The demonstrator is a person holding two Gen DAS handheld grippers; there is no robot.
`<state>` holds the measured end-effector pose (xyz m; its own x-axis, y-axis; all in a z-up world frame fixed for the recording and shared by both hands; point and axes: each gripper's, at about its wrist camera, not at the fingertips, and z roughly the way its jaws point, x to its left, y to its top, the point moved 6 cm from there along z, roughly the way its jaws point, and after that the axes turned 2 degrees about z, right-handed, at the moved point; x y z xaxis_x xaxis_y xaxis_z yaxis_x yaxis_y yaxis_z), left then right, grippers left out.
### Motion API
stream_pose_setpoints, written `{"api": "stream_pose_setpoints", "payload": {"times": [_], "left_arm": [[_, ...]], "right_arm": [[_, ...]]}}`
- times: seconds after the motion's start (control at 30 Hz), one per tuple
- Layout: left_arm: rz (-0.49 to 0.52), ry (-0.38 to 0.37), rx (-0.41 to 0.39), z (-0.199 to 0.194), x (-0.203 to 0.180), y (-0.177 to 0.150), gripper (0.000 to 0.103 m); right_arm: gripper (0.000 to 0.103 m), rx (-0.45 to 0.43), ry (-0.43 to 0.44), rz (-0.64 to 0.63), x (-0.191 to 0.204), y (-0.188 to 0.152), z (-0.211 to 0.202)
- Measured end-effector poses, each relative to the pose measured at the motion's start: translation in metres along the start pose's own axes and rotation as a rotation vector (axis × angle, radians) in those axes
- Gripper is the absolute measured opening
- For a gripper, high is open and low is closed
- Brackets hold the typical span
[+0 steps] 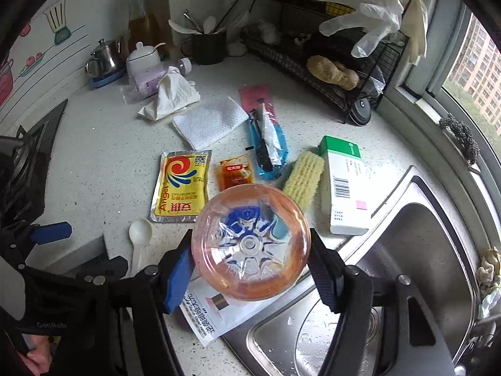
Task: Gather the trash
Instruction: 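Grasp the orange plastic cup with the right tool while the left tool grasps the white spoon, then lower the cup and spoon into the red bin and open both tools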
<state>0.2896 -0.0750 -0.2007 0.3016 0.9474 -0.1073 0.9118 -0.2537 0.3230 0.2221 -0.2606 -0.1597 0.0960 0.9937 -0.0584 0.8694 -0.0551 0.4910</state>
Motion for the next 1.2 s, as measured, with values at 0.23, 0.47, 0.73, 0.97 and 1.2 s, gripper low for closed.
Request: {"api": "stream_pose_setpoints", "payload": {"times": [0.23, 0.47, 0.73, 0.97, 1.2], "left_arm": [[0.035, 0.044, 0.025, 0.028, -0.009, 0.011, 0.091], [0.060, 0.073, 0.035, 0.038, -0.009, 0.012, 0.085], [-0.008, 0.048, 0.027, 0.029, -0.011, 0.009, 0.013], [-0.028, 0.070, -0.073, -0.013, -0.016, -0.020, 0.010], [-0.090, 0.112, -0.164, -0.079, -0.008, -0.057, 0.010]], "right_arm": [[0.065, 0.043, -0.054, 0.054, -0.017, -0.007, 0.012], [0.065, 0.048, -0.064, 0.055, -0.018, -0.010, 0.014], [0.065, 0.050, -0.034, 0.066, -0.016, -0.019, 0.010], [0.065, 0.027, 0.047, 0.021, -0.008, -0.031, -0.014], [0.065, -0.034, 0.137, -0.054, 0.010, -0.045, -0.066]]}}
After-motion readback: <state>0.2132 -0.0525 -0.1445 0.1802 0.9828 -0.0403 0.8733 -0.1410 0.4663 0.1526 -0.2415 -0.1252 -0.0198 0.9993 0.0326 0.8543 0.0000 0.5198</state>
